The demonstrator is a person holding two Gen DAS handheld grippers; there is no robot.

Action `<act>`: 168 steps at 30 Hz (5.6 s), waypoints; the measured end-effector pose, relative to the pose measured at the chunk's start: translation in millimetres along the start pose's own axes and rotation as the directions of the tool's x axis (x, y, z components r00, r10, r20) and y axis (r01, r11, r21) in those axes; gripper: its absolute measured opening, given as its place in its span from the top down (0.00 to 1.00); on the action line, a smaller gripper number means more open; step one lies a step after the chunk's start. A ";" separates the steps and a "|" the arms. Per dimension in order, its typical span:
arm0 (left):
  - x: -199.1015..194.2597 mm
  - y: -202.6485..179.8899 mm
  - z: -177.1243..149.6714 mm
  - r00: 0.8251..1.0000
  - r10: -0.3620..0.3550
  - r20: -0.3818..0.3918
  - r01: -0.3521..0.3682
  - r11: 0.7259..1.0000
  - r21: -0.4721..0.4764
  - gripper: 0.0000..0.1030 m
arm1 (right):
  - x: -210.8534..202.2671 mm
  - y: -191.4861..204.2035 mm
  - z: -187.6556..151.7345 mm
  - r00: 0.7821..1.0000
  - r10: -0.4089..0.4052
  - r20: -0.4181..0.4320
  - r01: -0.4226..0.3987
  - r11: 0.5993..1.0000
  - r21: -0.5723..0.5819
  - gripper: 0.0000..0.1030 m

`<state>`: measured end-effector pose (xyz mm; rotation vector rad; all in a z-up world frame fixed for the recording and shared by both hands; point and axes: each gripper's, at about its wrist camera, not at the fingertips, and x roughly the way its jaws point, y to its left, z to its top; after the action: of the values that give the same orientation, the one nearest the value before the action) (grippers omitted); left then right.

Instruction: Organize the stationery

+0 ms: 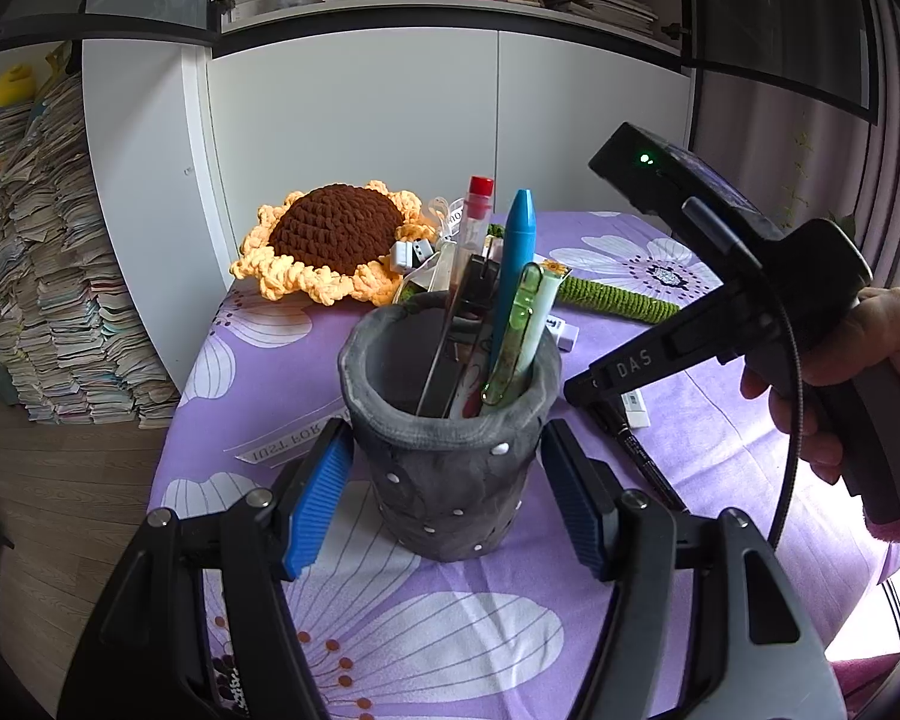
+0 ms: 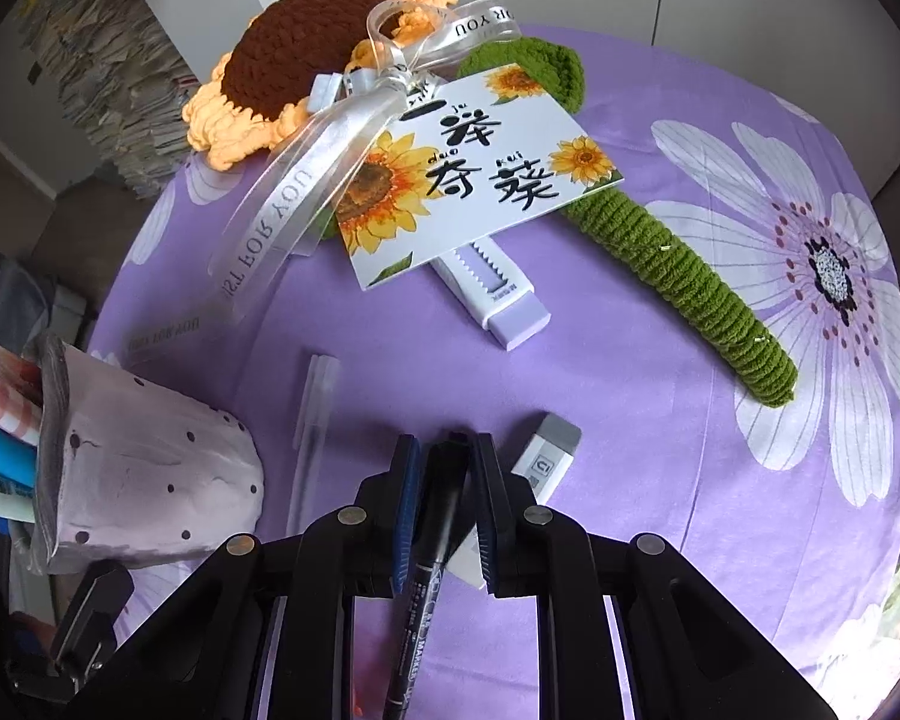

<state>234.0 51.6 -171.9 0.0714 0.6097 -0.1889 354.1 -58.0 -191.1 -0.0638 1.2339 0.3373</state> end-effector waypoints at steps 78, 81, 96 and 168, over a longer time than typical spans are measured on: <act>-0.6 -0.2 -0.6 1.000 0.004 -0.009 -0.004 1.000 -0.004 0.39 | -48.3 21.8 -3.9 0.987 0.134 0.085 -0.133 0.991 -0.023 0.86; -1.1 1.3 0.1 1.000 0.005 -0.011 -0.005 1.000 -0.004 0.38 | -25.4 20.7 7.3 0.987 0.152 0.045 -0.153 0.988 0.012 0.86; -0.8 3.7 -0.2 1.000 0.007 -0.011 -0.007 1.000 -0.004 0.39 | 21.5 34.9 29.1 0.986 0.159 -0.039 -0.158 0.987 0.035 0.85; 1.0 9.2 1.2 1.000 -0.011 -0.014 0.011 0.999 -0.035 0.32 | 7.0 14.9 8.7 0.999 0.040 -0.026 -0.040 0.999 -0.001 0.86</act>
<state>237.3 60.3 -171.4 0.0360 0.6278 -0.1888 359.8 -40.3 -192.7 -0.0456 1.2615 0.3731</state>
